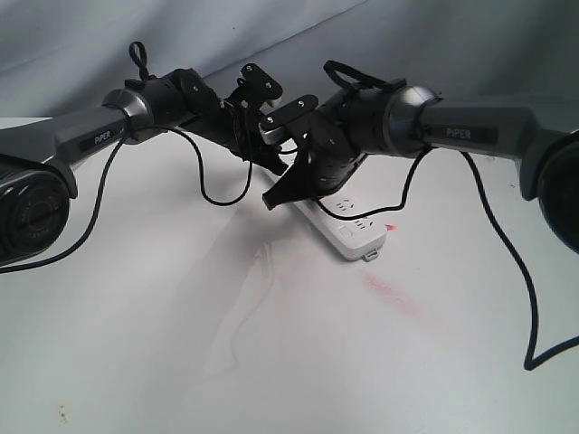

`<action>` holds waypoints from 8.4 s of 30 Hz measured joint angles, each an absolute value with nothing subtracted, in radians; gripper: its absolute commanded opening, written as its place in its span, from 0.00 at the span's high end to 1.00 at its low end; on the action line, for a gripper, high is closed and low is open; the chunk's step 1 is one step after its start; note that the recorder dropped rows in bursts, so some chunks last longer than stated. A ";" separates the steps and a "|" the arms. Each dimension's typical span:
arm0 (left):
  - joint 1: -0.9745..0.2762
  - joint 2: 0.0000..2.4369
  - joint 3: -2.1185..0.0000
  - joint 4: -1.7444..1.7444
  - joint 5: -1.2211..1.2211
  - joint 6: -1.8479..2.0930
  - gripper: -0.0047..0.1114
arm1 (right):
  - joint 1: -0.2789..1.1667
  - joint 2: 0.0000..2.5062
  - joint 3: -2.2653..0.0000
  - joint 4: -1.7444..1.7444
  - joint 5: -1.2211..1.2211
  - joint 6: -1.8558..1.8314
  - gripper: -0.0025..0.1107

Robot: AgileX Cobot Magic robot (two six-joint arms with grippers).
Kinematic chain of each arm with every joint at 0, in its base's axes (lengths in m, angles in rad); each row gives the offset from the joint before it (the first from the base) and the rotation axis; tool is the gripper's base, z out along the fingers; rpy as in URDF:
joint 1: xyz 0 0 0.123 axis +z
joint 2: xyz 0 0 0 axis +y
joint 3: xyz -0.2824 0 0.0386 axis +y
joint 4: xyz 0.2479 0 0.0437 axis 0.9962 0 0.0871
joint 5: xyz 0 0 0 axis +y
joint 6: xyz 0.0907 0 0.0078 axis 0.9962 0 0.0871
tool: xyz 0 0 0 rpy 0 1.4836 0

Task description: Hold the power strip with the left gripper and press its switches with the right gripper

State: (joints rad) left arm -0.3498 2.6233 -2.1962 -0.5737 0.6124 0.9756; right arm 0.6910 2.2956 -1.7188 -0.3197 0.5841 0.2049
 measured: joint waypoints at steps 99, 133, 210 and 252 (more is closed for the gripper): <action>0.295 0.873 -0.917 -1.121 1.049 1.038 0.96 | 0.420 0.317 -0.946 -0.260 1.077 0.310 0.98; 0.092 0.542 -0.571 -1.016 0.950 0.867 0.96 | 0.453 0.100 -0.823 -0.050 1.083 0.243 0.98; 0.006 0.248 -0.050 -0.451 0.048 0.107 0.96 | 0.453 0.106 -0.003 -0.114 0.066 0.294 0.98; 0.006 0.005 -0.005 -0.170 0.157 -0.051 0.96 | 0.453 0.106 -0.003 -0.114 0.072 0.294 0.98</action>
State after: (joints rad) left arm 0.0062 0.0047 -0.0046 -0.1704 0.1569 -0.0514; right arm 0.4526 0.1059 -0.0033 -0.1138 0.0724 0.2941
